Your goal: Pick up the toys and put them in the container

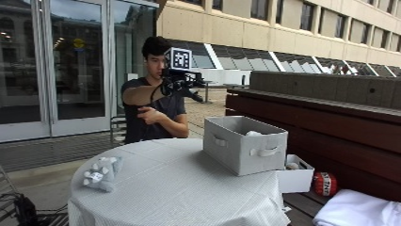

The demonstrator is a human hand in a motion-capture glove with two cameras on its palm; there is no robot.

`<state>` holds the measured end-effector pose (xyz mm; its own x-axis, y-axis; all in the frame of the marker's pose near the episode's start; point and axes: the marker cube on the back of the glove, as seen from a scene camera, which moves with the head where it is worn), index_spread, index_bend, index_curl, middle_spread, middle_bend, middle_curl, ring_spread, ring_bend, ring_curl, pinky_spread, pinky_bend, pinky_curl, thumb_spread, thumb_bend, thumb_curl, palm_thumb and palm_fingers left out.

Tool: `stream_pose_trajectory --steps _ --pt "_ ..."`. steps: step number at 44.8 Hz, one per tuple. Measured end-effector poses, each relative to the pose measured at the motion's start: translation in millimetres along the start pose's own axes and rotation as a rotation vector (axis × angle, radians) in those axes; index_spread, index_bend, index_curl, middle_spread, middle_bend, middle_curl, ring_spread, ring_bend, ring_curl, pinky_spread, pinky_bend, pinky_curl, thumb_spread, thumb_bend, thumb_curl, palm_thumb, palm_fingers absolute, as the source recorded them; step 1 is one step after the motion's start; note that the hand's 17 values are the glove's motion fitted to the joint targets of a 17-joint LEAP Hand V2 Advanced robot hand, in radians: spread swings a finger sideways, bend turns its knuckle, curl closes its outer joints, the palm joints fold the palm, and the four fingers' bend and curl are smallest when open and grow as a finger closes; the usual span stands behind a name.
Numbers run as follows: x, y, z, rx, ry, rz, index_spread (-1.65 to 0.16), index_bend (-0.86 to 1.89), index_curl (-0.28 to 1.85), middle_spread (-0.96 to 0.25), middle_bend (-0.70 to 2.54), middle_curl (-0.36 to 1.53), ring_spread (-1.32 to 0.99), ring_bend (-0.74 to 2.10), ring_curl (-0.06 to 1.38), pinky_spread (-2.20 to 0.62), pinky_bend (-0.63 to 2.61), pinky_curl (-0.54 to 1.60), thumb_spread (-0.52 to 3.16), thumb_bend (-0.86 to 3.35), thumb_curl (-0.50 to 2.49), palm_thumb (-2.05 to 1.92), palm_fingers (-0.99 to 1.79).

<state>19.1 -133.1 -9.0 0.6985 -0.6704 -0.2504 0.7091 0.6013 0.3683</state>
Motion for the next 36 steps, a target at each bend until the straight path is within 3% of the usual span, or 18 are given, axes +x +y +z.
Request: stream_pose_trajectory --steps 18,24,36 --pt "160 9 32 -0.035 -0.002 0.238 -0.33 0.09 0.17 -0.02 0.20 0.45 0.01 0.63 0.26 0.01 1.27 0.37 1.06 -0.04 0.35 -0.03 -0.10" --pt "204 1 66 -0.026 0.000 0.278 -0.32 0.08 0.16 -0.02 0.20 0.44 0.02 0.63 0.26 0.02 1.26 0.36 1.06 -0.04 0.33 -0.02 -0.11" --pt "240 15 140 -0.160 0.006 0.249 -0.31 0.06 0.14 -0.02 0.18 0.43 0.02 0.53 0.24 0.04 1.24 0.35 1.01 -0.05 0.31 -0.04 -0.21"
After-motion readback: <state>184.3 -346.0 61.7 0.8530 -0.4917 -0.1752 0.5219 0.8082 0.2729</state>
